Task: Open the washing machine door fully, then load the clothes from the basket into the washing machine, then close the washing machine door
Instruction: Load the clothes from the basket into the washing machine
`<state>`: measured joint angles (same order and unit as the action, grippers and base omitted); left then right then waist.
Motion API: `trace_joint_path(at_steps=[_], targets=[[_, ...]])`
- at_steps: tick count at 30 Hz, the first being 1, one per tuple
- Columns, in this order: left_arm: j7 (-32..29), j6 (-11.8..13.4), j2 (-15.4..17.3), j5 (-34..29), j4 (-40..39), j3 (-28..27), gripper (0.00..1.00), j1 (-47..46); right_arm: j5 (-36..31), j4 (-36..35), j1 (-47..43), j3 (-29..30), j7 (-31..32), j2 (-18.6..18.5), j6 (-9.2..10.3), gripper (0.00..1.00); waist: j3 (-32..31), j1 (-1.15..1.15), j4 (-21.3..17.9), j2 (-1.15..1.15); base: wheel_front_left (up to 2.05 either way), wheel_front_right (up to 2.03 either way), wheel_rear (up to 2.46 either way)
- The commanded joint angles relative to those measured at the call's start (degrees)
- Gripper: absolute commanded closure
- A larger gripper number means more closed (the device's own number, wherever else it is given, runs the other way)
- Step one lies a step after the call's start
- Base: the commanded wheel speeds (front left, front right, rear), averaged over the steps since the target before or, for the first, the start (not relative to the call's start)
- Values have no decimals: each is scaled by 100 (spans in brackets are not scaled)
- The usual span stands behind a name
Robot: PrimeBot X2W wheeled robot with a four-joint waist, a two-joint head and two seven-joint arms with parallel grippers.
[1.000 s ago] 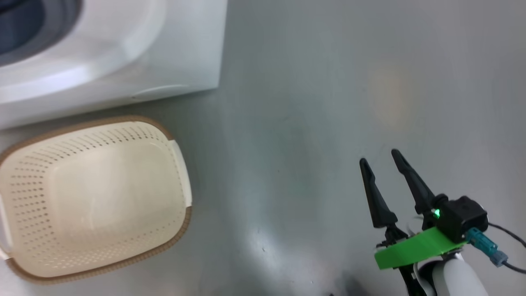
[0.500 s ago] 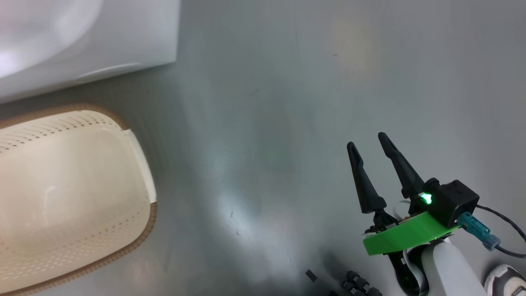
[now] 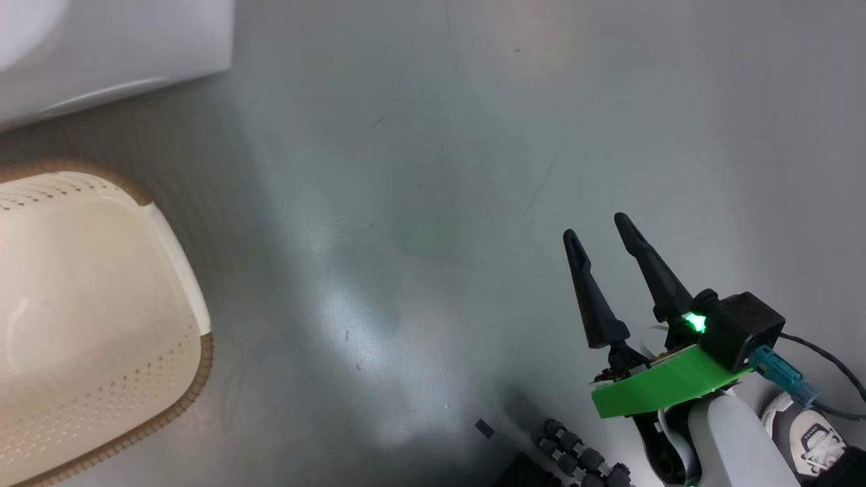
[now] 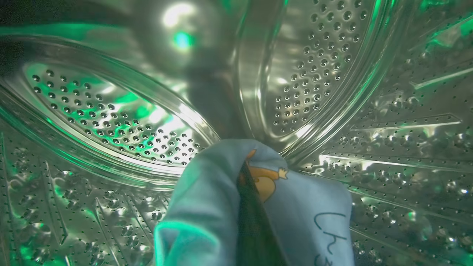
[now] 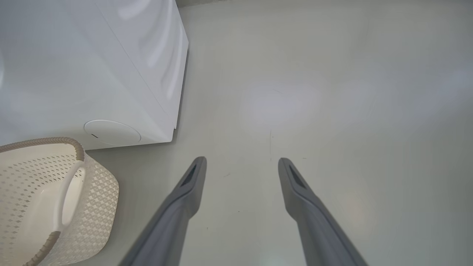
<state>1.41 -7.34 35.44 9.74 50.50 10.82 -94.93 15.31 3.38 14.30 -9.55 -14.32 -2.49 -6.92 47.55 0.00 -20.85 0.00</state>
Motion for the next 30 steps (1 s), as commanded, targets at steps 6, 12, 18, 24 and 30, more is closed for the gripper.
trace_joint_path(at_steps=[6, 12, 18, 24, 30], targets=[[127, 156, 211, -120, 299, 53, 100, -450, 105, -127, -64, -169, -67, -39, -57, 0, 152, 0, -71, 0, 0, 0, 0], [245, 245, 87, -137, 613, 147, 100, -583, 118, -115, -64, -153, -67, -39, -57, 0, 193, 0, -44, 0, 0, 0, 0], [397, 222, -46, -78, 818, 220, 0, -543, 88, -90, -26, -92, -67, -39, -57, 0, 132, 0, 34, 0, 0, 0, 0], [503, 135, -216, 36, 1015, 308, 0, -412, -25, -96, -47, 7, -67, -39, -57, 0, -35, 0, 218, 0, 0, 0, 0], [609, 43, -385, 223, 1183, 399, 0, -148, -130, -125, -74, 105, -68, -39, -57, 0, -266, 0, 470, 0, 0, 0, 0]])
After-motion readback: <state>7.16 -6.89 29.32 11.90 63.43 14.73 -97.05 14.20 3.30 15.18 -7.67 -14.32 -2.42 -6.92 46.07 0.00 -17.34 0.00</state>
